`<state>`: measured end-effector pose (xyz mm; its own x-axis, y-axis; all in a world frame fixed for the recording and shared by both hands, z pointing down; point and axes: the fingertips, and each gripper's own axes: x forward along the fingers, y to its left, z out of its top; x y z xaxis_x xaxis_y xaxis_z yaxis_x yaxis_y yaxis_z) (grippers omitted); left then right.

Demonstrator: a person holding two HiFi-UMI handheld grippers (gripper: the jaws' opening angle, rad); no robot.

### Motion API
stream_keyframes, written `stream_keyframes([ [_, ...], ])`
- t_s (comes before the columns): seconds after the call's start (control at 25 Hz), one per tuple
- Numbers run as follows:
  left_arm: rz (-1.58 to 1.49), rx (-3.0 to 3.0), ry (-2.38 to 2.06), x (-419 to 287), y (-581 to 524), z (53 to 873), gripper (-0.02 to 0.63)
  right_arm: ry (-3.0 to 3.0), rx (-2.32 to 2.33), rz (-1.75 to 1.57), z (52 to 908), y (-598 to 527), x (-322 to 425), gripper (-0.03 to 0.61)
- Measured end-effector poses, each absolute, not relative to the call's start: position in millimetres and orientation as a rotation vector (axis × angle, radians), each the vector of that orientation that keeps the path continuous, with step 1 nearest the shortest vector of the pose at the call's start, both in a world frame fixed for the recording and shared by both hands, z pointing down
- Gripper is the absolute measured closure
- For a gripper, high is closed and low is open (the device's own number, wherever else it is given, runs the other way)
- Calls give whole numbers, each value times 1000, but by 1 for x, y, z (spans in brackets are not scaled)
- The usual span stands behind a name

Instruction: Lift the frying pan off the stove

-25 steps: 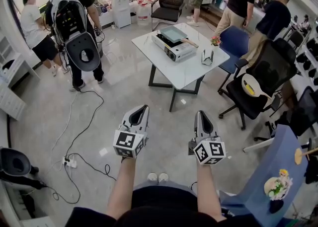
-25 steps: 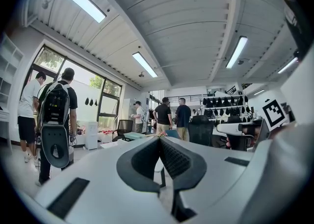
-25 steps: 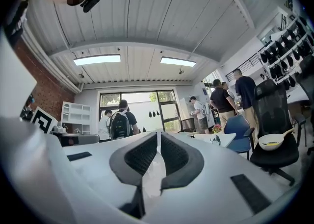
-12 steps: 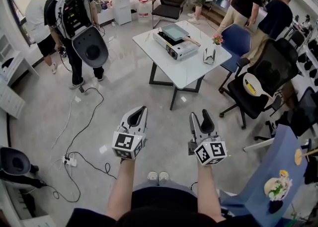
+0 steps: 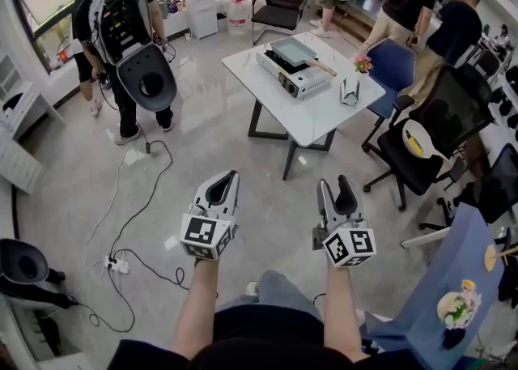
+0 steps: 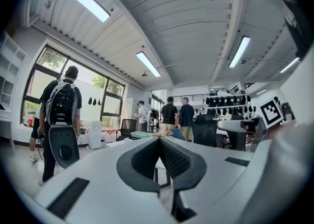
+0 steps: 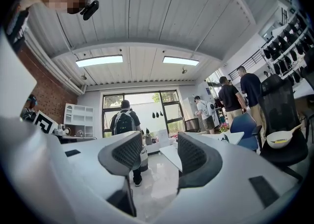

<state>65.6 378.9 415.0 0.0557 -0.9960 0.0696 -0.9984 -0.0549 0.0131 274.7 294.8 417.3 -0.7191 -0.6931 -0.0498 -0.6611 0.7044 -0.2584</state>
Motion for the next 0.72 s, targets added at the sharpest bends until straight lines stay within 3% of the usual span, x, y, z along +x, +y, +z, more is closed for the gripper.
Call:
stream_keyframes([
  [0.72, 65, 2189, -2198, -25, 302, 424, 595, 2747, -1126, -285, 422, 181, 219, 365],
])
